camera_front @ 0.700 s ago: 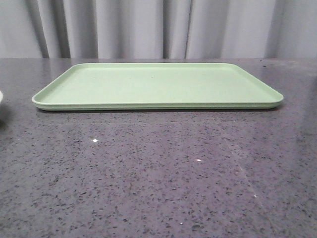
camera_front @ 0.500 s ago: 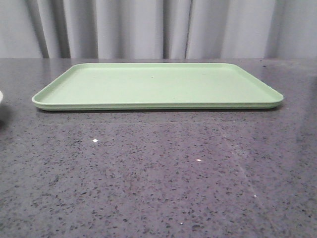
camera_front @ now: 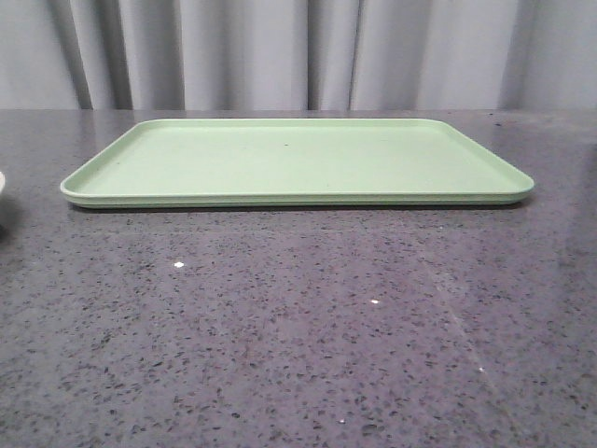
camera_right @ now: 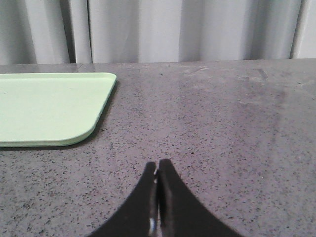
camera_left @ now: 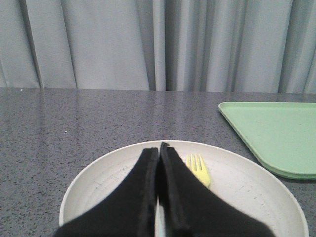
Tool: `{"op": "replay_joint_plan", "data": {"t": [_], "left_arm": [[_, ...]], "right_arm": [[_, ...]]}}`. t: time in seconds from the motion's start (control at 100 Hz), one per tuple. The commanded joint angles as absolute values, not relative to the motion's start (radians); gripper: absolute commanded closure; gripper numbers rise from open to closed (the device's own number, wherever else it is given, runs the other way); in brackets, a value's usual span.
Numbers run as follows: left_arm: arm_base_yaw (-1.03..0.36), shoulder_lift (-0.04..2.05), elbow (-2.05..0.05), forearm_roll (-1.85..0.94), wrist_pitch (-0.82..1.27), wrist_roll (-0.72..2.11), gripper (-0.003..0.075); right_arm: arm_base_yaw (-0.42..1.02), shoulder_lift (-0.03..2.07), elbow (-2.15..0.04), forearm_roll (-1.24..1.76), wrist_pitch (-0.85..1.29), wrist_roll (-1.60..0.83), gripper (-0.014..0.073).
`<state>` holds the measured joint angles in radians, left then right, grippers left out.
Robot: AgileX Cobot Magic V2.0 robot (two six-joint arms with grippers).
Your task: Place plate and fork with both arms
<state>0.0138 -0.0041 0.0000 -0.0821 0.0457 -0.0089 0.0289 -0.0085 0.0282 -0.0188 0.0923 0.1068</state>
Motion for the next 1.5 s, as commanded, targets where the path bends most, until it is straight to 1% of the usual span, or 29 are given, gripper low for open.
{"op": "replay_joint_plan", "data": {"t": [0.0,0.18,0.36,0.46,0.63,0.79,0.86,1.18,1.33,1.49], "left_arm": [[0.014,-0.034,0.012,-0.086,-0.035,-0.015,0.0741],[0.014,-0.034,0.012,-0.086,-0.055,-0.015,0.0741],[0.014,-0.034,-0.01,-0.104,-0.072,-0.015,0.0741],[0.014,-0.034,-0.067,-0.126,-0.02,-0.015,0.0741],[0.014,0.008,-0.204,-0.126,0.121,-0.015,0.0741],[0.014,0.094,-0.367,-0.123,0.246,-0.015,0.0741],[0.014,0.144,-0.437,-0.111,0.294,-0.015,0.0741],[0.014,0.427,-0.67,-0.109,0.463,-0.015,0.0741],[0.014,0.533,-0.725,-0.109,0.522,-0.015,0.0741],[0.014,0.598,-0.77,-0.109,0.585,-0.015,0.0741]], "right_arm": [[0.026,-0.034,0.022,-0.018,0.005,0.104,0.0662],[0.026,-0.034,0.021,-0.018,-0.034,0.104,0.0662],[0.026,-0.029,-0.004,-0.018,-0.016,0.104,0.0662],[0.026,-0.013,-0.061,-0.017,0.039,0.105,0.0662],[0.027,0.072,-0.209,-0.012,0.237,0.105,0.0661],[0.027,0.206,-0.388,0.0,0.456,0.104,0.0661],[0.027,0.27,-0.456,0.0,0.512,0.104,0.0661],[0.027,0.527,-0.687,0.0,0.607,0.104,0.0661],[0.027,0.598,-0.719,0.0,0.637,0.104,0.0661],[0.027,0.611,-0.719,0.0,0.642,0.104,0.0659]]}}
